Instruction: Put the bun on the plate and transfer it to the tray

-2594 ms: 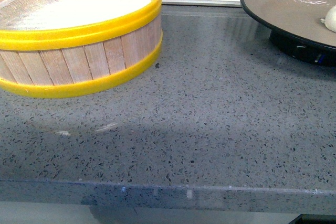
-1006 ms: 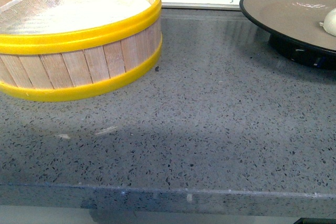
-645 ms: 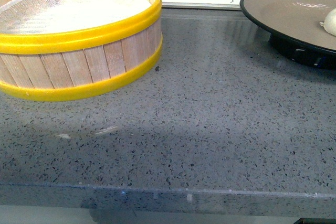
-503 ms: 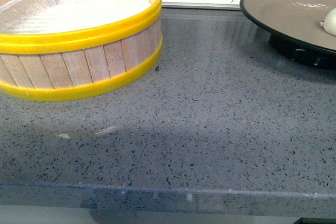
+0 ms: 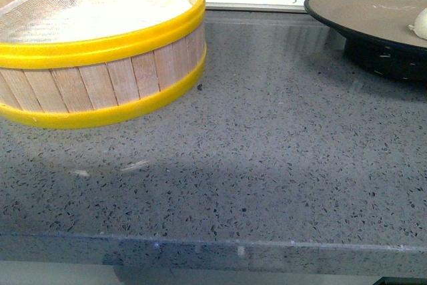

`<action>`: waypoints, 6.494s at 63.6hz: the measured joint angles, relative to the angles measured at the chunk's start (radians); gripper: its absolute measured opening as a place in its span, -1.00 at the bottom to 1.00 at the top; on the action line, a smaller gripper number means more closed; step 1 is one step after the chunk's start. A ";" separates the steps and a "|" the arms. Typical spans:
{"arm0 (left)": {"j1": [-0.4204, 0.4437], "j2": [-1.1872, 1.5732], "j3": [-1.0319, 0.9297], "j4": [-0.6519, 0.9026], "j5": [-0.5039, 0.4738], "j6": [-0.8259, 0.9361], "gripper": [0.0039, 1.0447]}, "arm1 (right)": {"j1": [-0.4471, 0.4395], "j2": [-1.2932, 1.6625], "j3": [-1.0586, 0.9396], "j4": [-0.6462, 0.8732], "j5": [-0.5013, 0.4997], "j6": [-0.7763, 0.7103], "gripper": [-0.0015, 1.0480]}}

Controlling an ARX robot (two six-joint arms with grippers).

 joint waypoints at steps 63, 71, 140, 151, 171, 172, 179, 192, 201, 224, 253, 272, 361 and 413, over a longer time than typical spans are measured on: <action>0.000 0.000 0.000 0.000 0.000 0.000 0.88 | -0.063 0.454 0.458 0.171 -0.052 -0.043 -0.95; 0.000 0.000 0.000 0.000 0.000 0.000 0.88 | -0.021 0.532 0.558 0.145 -0.034 -0.066 -0.95; 0.000 0.000 0.000 0.000 0.000 0.000 0.88 | 0.125 0.919 0.960 0.023 0.015 -0.024 -0.95; 0.000 0.000 0.000 0.000 0.000 0.000 0.88 | 0.125 0.923 0.965 0.014 0.016 -0.024 -0.95; 0.000 0.000 0.000 0.000 0.000 0.000 0.88 | 0.122 0.937 1.006 0.012 -0.002 -0.016 -0.23; 0.000 0.000 0.000 0.000 0.000 0.000 0.88 | 0.122 0.937 1.006 0.012 -0.002 -0.016 -0.20; 0.000 0.000 0.000 0.000 0.000 0.000 0.88 | 0.121 0.937 1.007 0.013 -0.005 -0.015 0.17; 0.000 0.000 0.000 0.000 0.000 0.000 0.88 | 0.122 0.917 0.988 0.039 -0.014 -0.009 0.77; 0.000 0.000 0.000 0.000 0.000 0.000 0.88 | 0.130 0.872 0.925 0.068 -0.017 -0.004 0.82; 0.000 0.000 0.000 0.000 0.000 0.000 0.88 | 0.087 0.496 0.562 0.066 0.046 -0.096 0.83; 0.000 0.000 0.000 0.000 0.000 0.000 0.88 | -0.088 -0.387 0.105 -0.240 0.320 -1.029 0.83; 0.000 0.000 0.000 0.000 0.000 0.000 0.88 | -0.118 -0.649 -0.076 -0.248 0.282 -1.503 0.58; 0.000 0.000 0.000 0.000 0.000 0.000 0.88 | 0.130 -1.110 -0.396 -0.389 0.329 -1.398 -0.97; 0.000 0.000 0.000 0.000 0.000 0.000 0.88 | 0.130 -1.110 -0.396 -0.389 0.329 -1.396 0.83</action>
